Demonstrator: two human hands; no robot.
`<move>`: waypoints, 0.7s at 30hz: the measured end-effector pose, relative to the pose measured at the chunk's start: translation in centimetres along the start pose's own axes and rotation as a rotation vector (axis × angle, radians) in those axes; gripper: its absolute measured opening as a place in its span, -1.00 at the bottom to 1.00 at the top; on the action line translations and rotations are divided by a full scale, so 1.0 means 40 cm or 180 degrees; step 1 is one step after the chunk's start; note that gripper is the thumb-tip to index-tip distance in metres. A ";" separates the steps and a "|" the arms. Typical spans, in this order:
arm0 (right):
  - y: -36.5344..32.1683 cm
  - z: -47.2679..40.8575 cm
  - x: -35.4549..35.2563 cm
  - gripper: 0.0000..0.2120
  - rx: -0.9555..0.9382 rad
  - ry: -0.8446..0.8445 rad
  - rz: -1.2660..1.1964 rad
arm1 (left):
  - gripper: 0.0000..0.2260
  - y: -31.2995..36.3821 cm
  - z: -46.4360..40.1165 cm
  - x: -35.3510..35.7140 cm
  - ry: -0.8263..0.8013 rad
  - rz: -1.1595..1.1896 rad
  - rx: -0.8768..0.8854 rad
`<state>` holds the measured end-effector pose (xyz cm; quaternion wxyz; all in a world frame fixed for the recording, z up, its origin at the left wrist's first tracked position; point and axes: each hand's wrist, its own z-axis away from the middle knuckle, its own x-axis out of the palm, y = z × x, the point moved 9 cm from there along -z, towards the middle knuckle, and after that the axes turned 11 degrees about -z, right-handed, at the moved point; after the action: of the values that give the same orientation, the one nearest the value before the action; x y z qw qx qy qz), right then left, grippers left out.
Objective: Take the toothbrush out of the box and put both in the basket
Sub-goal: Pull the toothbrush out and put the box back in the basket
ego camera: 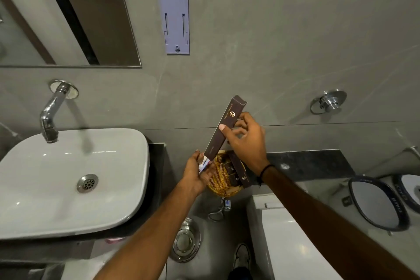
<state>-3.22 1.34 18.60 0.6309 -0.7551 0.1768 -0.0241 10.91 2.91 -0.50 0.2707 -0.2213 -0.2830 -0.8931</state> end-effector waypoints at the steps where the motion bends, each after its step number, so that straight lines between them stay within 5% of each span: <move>1: -0.002 0.002 0.001 -0.64 -0.0012 0.0050 -0.0067 | -0.68 -0.003 0.000 -0.010 0.0008 0.0007 -0.0007; 7: -0.009 -0.056 -0.030 -0.66 0.0117 0.0397 -0.0478 | -0.64 0.024 -0.014 -0.051 0.0045 -0.0415 0.0157; 13: 0.087 -0.126 -0.183 -0.65 0.0656 0.1662 -0.0997 | -0.58 0.112 -0.028 -0.154 0.0998 -0.1205 0.0619; 16: 0.206 -0.131 -0.136 -0.68 0.1635 0.1072 -0.0595 | -0.61 0.173 -0.035 -0.165 0.1328 -0.1227 0.0933; 21: 0.353 0.006 0.060 -0.81 0.2809 -0.0969 -0.0237 | -0.61 0.222 -0.044 -0.126 0.1389 -0.1653 0.1226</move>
<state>-4.27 -1.15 4.52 0.9091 -0.4155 0.0278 -0.0086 19.72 -2.53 -1.13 0.1260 0.1077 -0.4279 -0.8885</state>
